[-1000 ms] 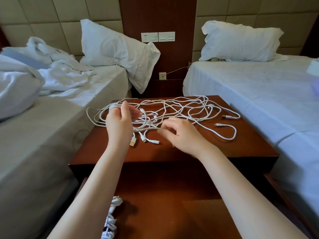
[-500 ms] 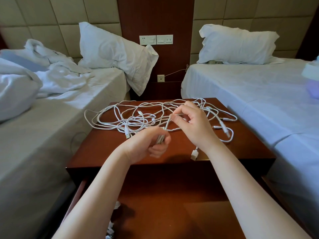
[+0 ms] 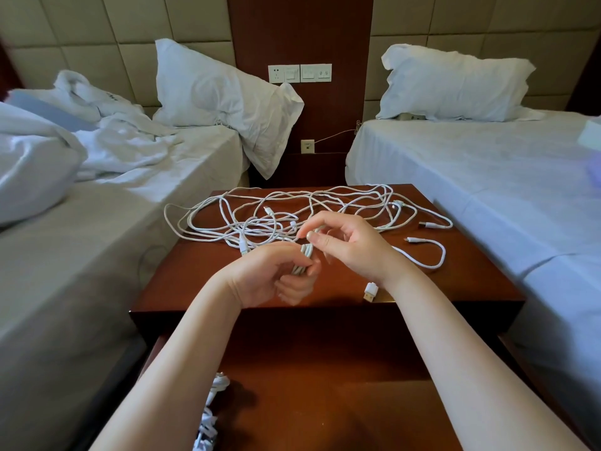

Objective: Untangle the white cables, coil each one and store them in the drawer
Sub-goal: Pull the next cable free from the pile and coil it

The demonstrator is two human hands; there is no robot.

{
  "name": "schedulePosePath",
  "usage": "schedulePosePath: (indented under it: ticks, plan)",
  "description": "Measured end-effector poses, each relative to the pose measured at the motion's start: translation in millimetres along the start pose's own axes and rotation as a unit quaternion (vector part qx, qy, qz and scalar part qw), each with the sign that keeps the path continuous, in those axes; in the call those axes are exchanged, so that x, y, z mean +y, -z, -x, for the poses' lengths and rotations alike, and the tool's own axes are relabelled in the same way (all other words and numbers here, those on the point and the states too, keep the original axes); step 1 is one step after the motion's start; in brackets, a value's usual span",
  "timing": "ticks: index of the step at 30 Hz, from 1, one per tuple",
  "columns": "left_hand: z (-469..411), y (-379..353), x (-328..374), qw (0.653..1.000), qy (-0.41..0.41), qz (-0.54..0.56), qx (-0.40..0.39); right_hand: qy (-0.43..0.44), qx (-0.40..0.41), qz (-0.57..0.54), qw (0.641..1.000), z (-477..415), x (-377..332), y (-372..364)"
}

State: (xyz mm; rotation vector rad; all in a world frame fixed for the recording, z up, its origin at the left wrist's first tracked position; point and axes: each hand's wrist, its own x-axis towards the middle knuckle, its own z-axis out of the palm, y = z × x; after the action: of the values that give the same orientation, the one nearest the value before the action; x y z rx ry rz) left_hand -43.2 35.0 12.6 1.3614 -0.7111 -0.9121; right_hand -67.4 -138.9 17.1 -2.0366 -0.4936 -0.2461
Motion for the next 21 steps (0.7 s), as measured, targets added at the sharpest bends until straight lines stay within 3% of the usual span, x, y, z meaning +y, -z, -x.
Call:
schedulePosePath:
  ticks: [14,21]
  plan:
    - [4.4,2.4,2.9,0.998,-0.002,-0.008,-0.069,-0.045,-0.077,-0.033,0.995,5.0,-2.7,10.2]
    - [0.0,-4.6,6.2,0.996,-0.035,-0.078,0.028,-0.064,-0.033,-0.067,0.995,4.7,-2.2,8.7]
